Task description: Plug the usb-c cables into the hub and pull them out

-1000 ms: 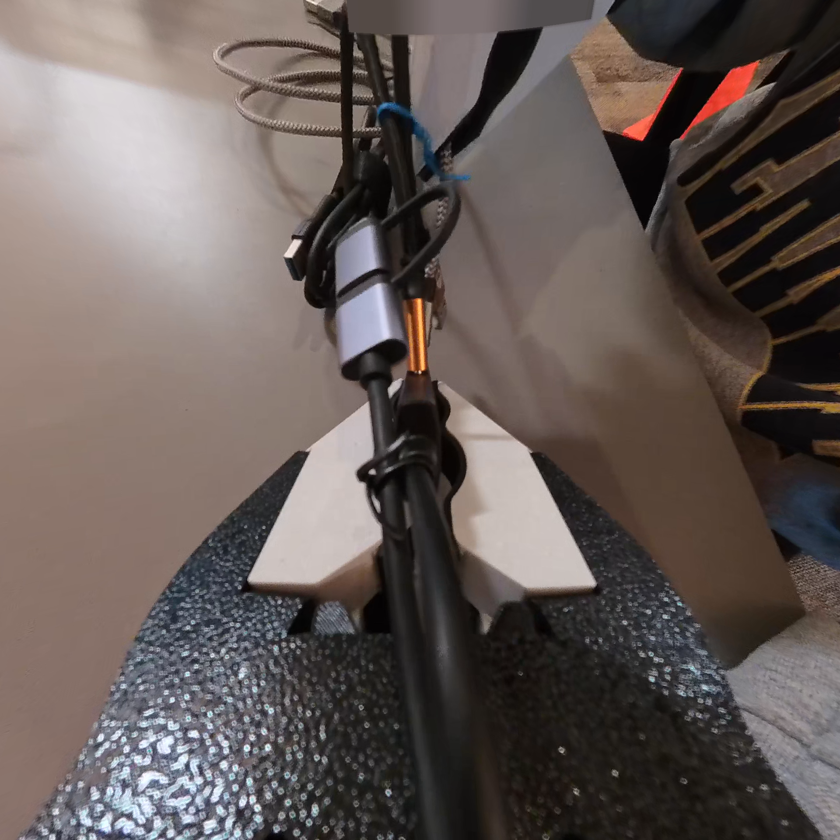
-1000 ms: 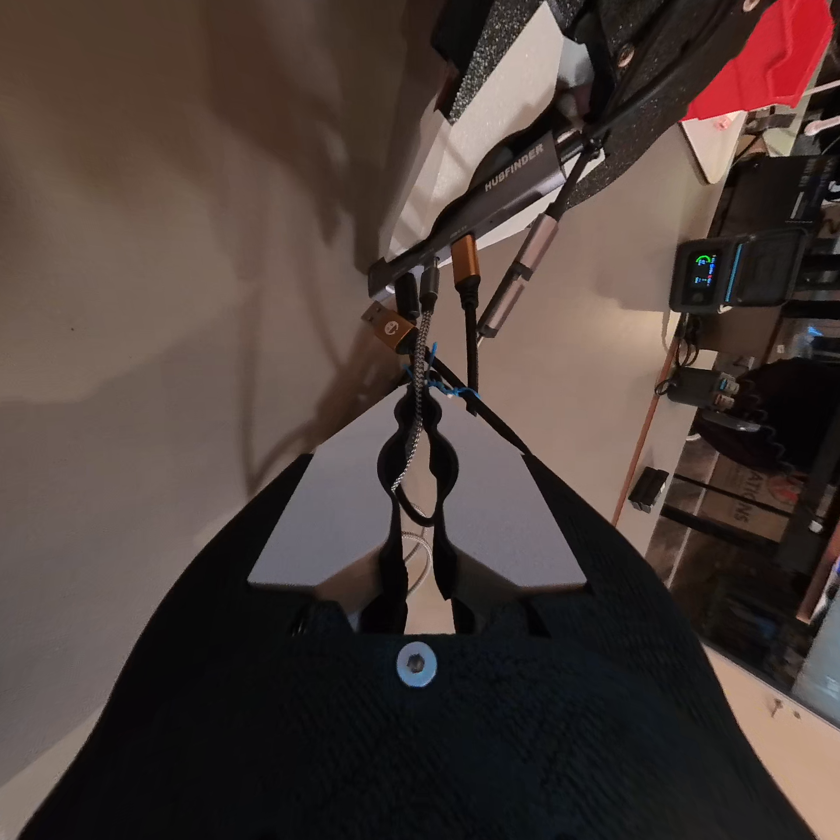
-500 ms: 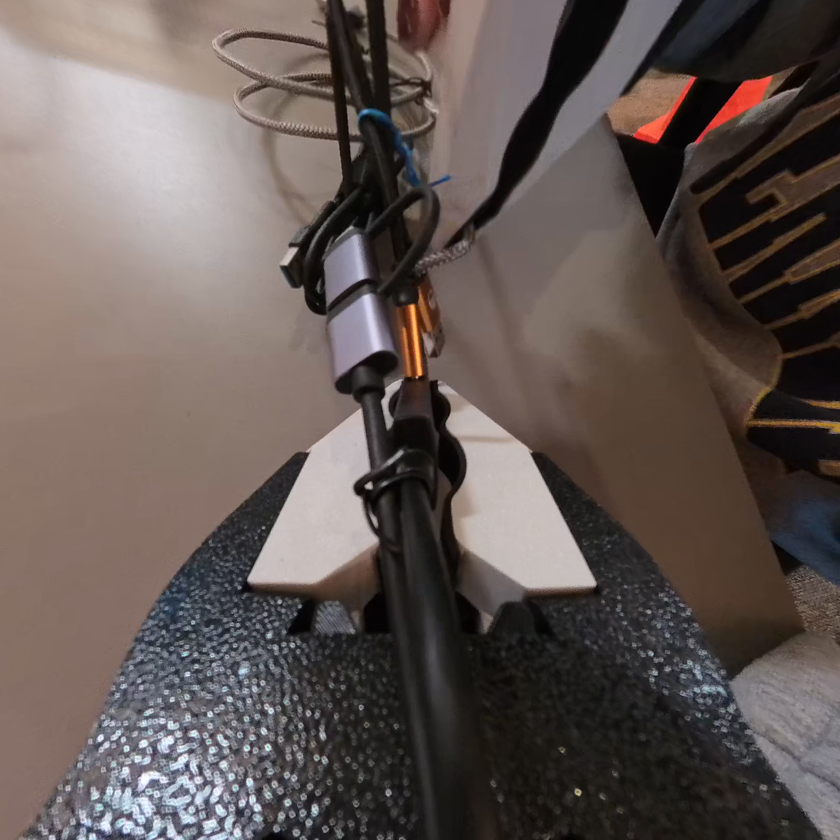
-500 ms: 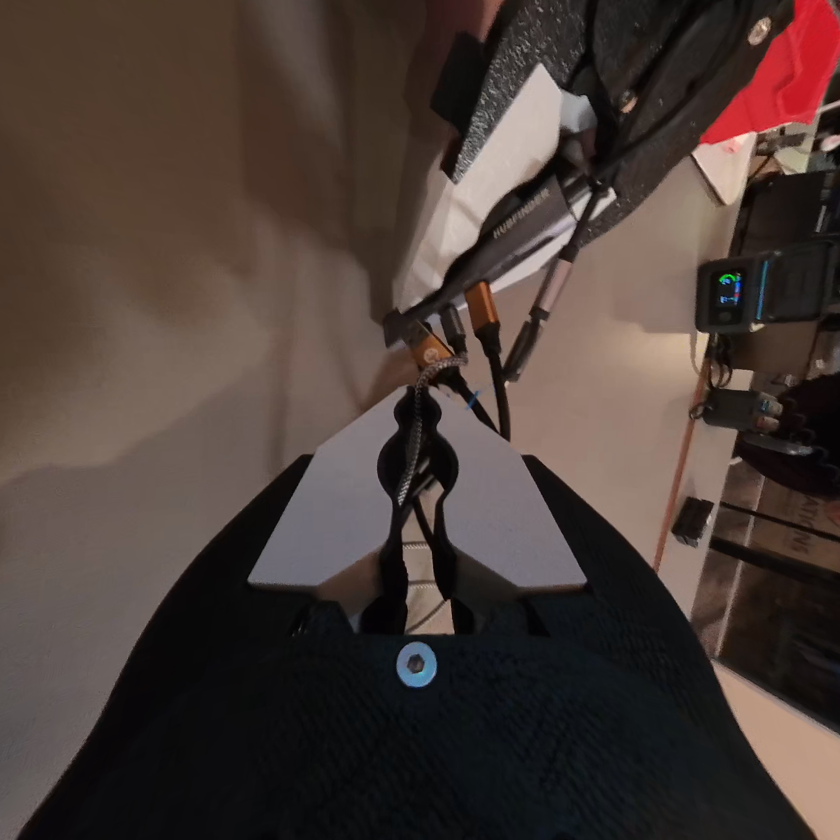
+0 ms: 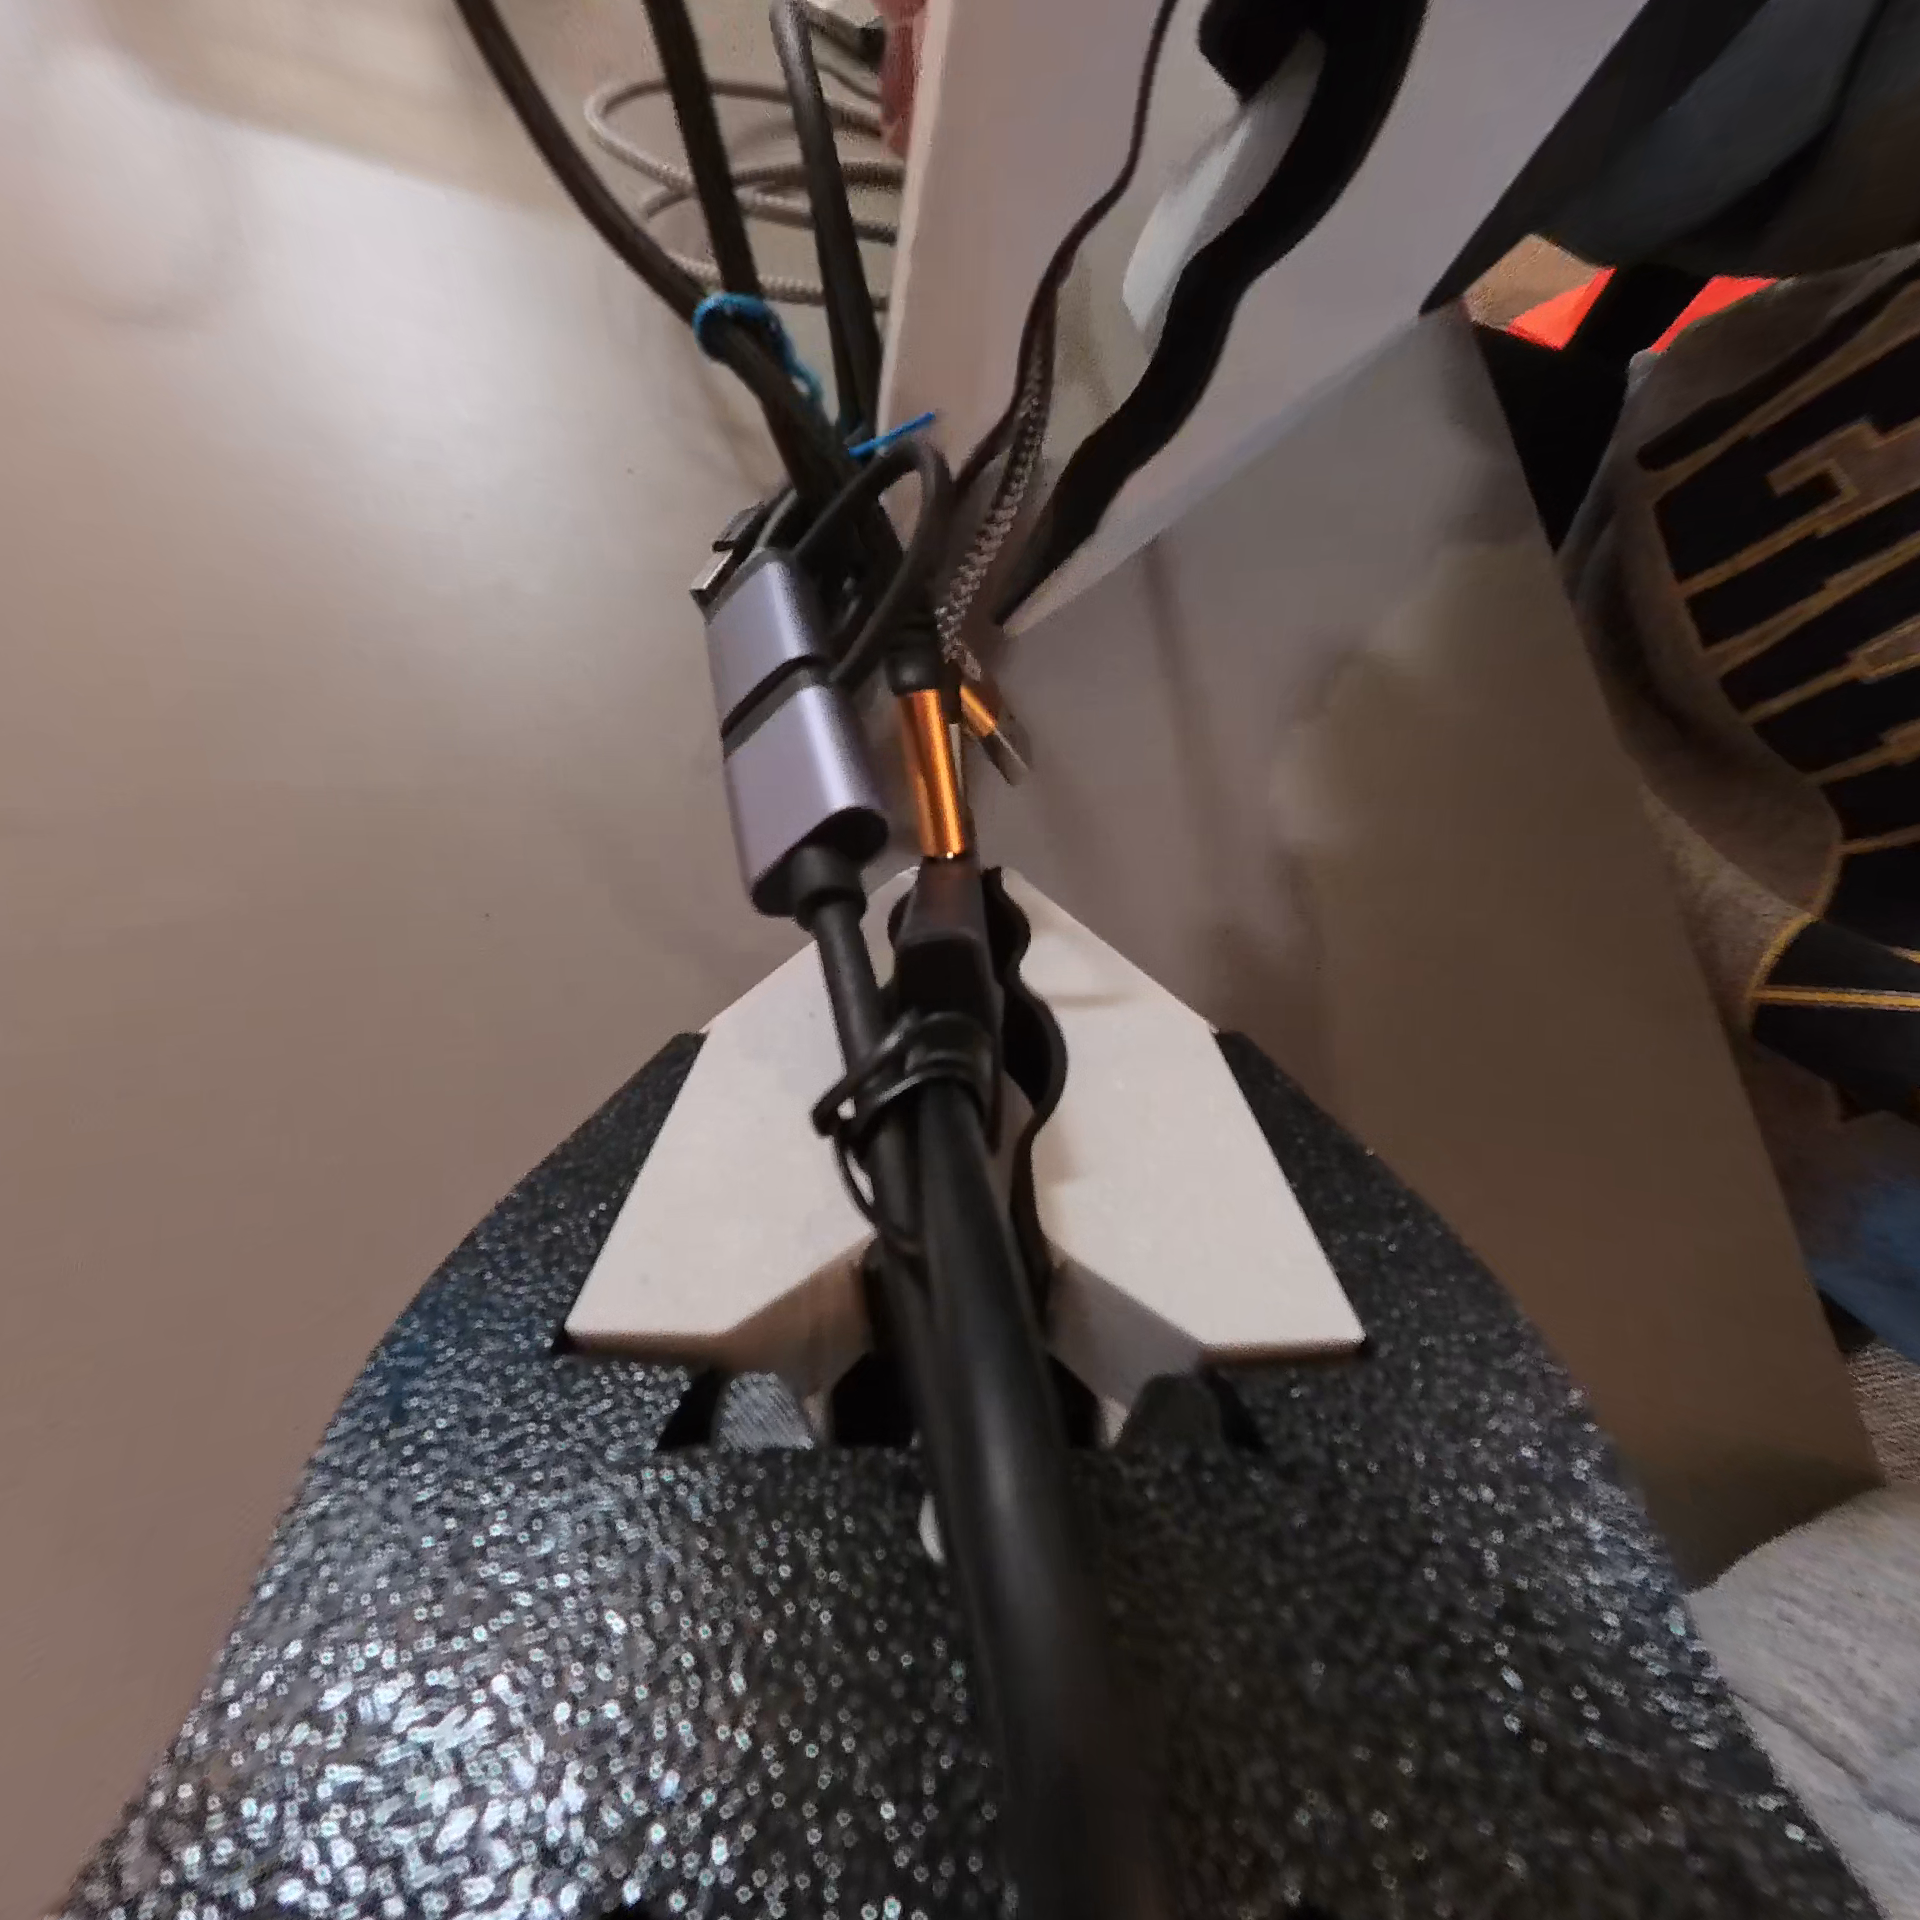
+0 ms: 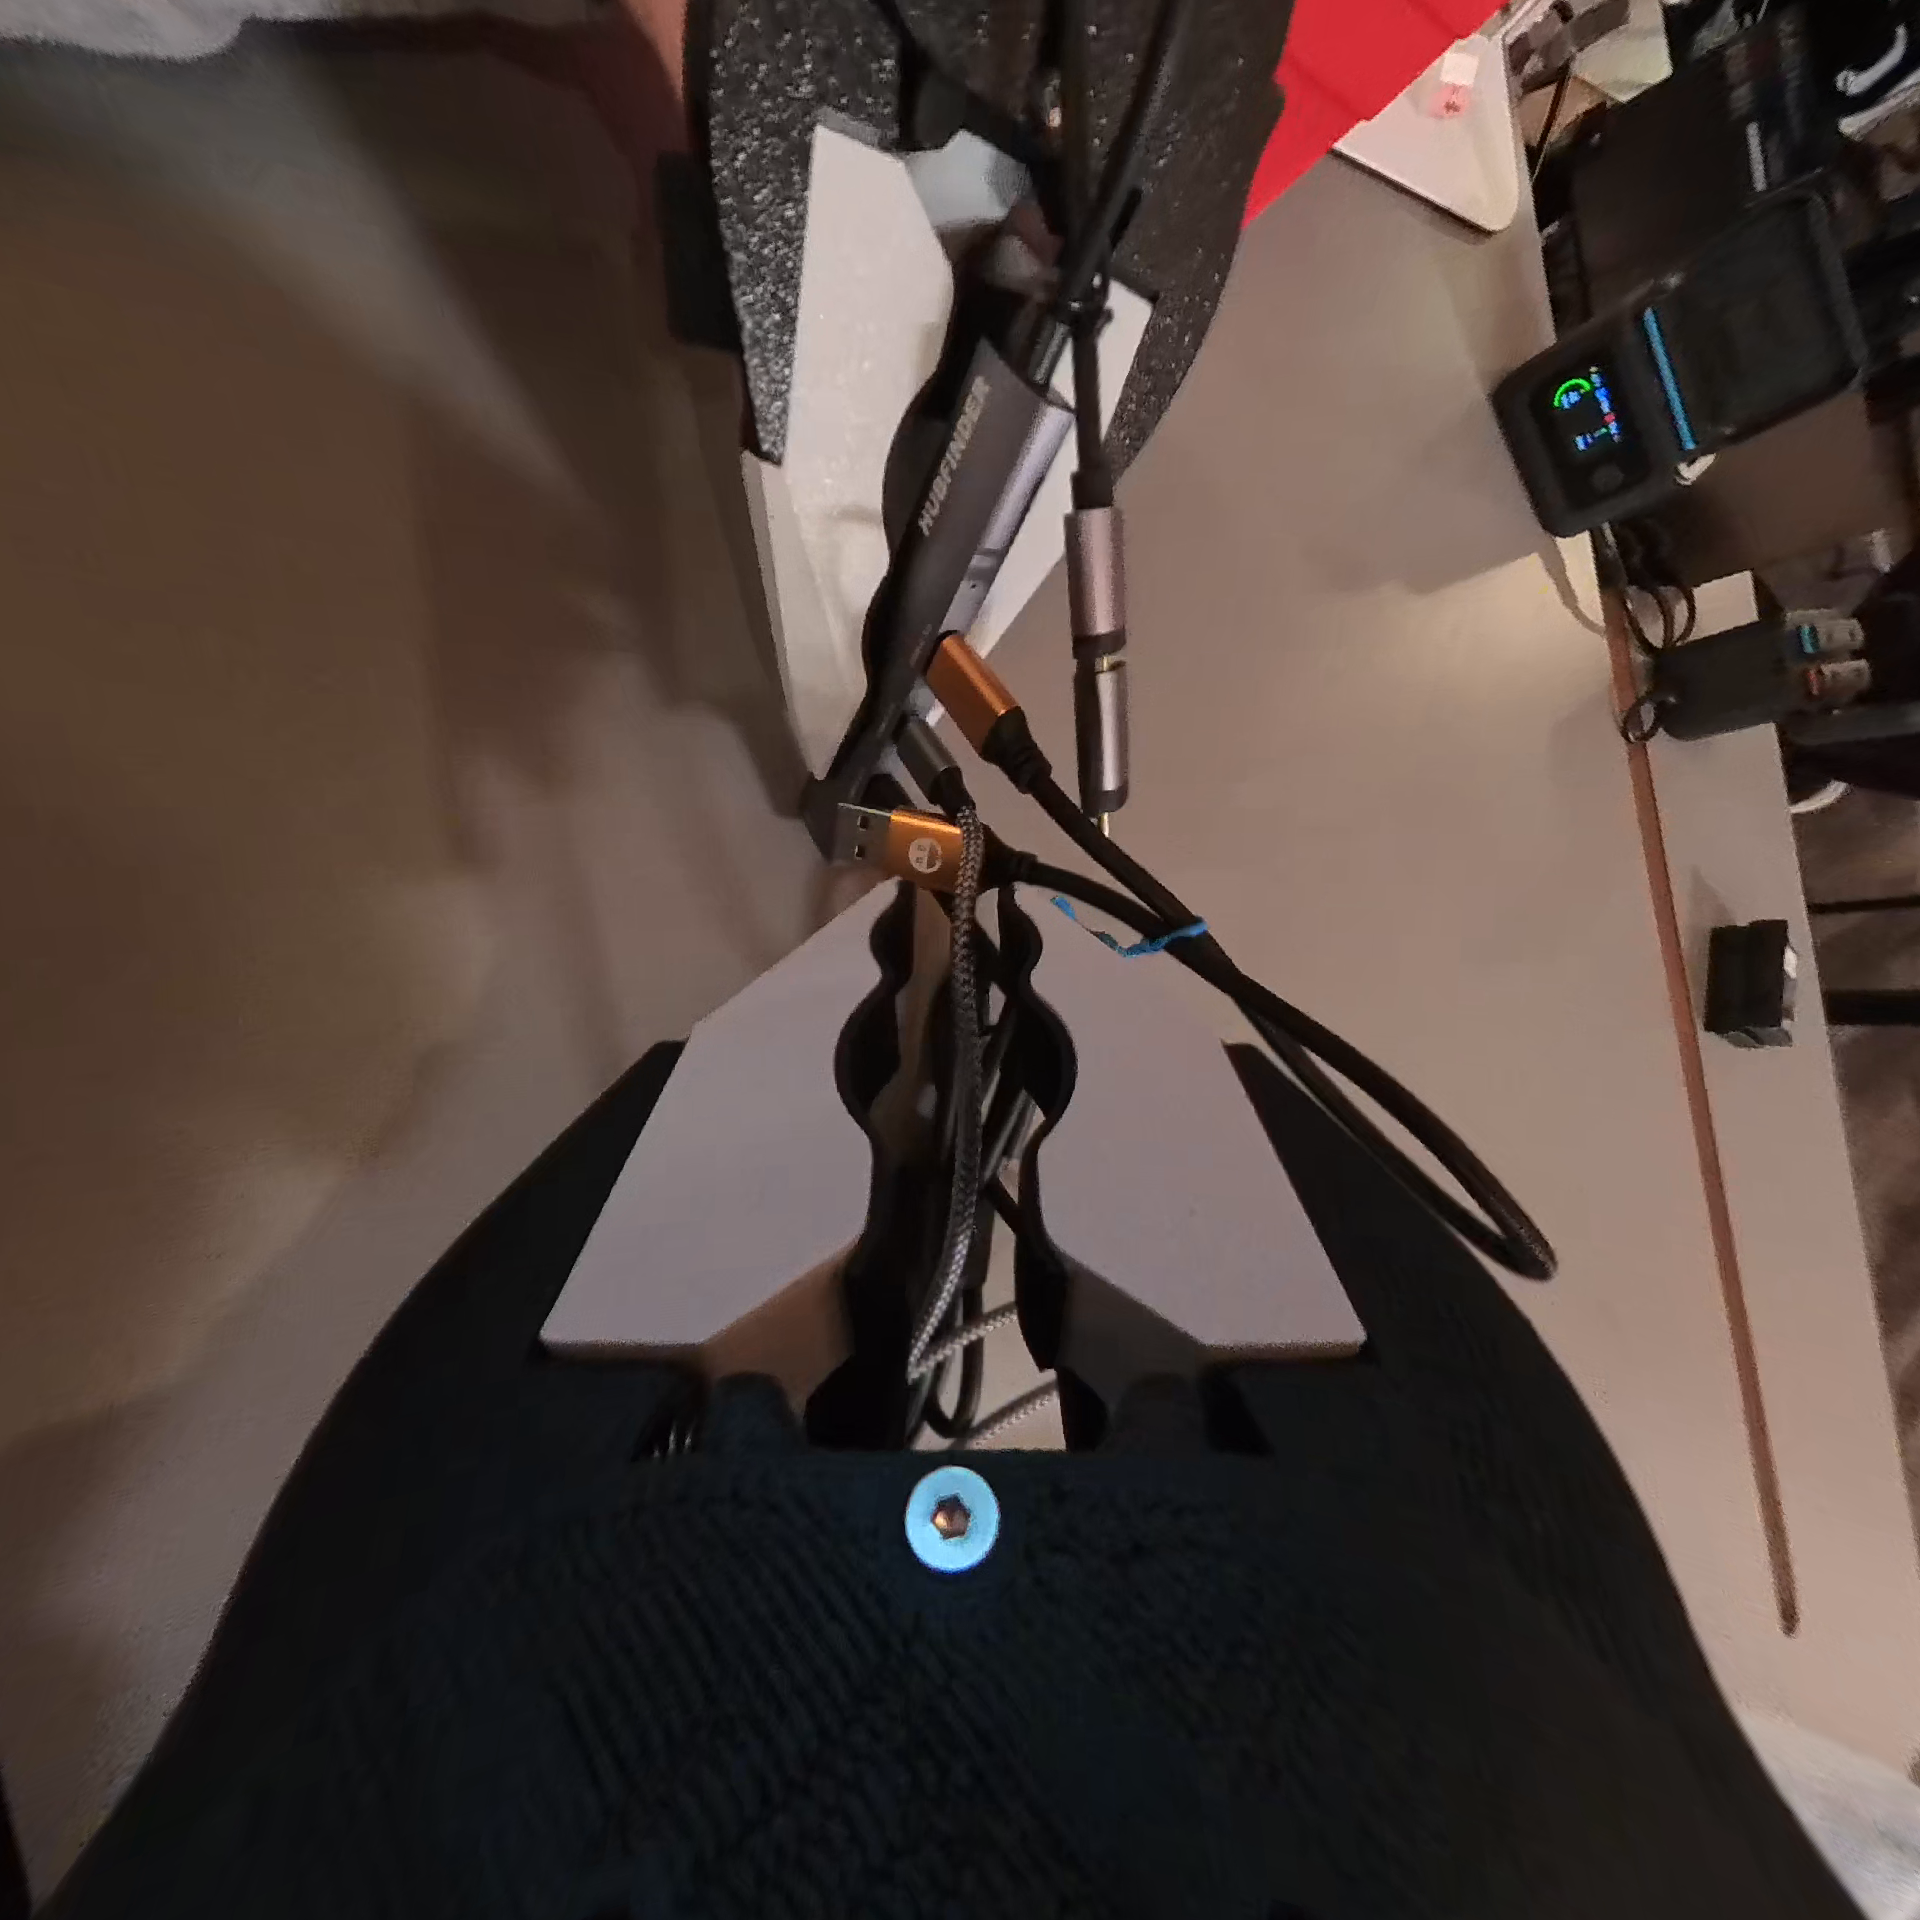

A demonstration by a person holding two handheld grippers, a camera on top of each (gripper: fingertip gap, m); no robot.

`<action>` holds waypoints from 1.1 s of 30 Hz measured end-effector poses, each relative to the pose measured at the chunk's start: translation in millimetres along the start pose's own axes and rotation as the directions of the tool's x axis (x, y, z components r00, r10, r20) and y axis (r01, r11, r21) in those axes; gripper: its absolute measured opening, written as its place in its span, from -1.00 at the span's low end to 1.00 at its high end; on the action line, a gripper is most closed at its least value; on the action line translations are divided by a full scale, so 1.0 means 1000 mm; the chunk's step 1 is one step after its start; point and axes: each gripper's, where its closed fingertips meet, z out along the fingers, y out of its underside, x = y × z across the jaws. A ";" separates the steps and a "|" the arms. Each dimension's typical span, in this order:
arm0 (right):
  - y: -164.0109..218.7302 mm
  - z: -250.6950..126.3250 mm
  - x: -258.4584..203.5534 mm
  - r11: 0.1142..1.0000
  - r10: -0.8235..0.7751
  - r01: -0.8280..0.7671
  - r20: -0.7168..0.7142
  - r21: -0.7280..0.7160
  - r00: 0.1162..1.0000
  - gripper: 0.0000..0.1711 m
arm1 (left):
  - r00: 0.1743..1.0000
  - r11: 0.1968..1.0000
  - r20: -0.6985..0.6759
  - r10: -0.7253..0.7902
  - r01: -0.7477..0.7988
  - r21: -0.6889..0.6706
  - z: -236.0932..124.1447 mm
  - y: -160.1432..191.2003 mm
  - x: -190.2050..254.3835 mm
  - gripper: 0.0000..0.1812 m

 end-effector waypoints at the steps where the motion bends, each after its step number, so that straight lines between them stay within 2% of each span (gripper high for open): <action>1: -0.001 0.001 0.000 1.000 0.011 -0.011 0.005 0.005 1.000 -0.83 | 1.000 1.000 0.005 0.008 -0.008 -0.003 0.000 0.000 0.000 -0.91; 3: -0.001 0.001 -0.001 0.999 0.028 -0.028 0.017 0.020 0.999 -0.82 | 1.000 1.000 0.014 0.028 -0.028 -0.008 0.000 0.000 0.000 -0.91; 5: -0.003 -0.001 0.000 0.997 0.047 -0.049 0.035 0.052 0.998 -0.97 | 0.999 0.999 0.015 0.036 -0.036 -0.007 0.000 0.000 0.000 -0.91; 13: -0.007 -0.001 -0.001 0.978 0.142 -0.155 0.099 0.138 0.985 -0.98 | 0.998 0.998 0.022 0.067 -0.067 -0.005 0.000 0.000 0.001 -0.91; 19: -0.008 -0.001 -0.002 0.988 0.054 -0.064 0.073 0.142 0.996 -0.99 | 0.997 0.997 0.023 0.075 -0.075 -0.006 0.000 0.001 0.001 -0.92; 23: -0.009 -0.001 -0.001 0.975 0.136 -0.156 0.129 0.161 0.982 -0.99 | 0.997 0.997 0.020 0.072 -0.072 -0.001 0.000 0.001 0.001 -0.91; 26: -0.010 -0.001 -0.003 0.952 0.208 -0.240 0.177 0.190 0.962 -0.87 | 0.997 0.998 0.024 0.070 -0.070 0.002 -0.001 0.001 0.000 -0.91; 29: -0.010 -0.001 0.000 0.911 0.302 -0.347 0.215 0.222 0.929 -0.95 | 0.997 0.997 0.029 0.078 -0.078 -0.002 -0.001 0.001 0.000 -0.91; 33: -0.011 0.000 0.000 0.901 0.313 -0.361 0.213 0.241 0.926 -0.93 | 0.997 0.997 0.028 0.077 -0.077 0.000 -0.001 0.001 0.000 -0.91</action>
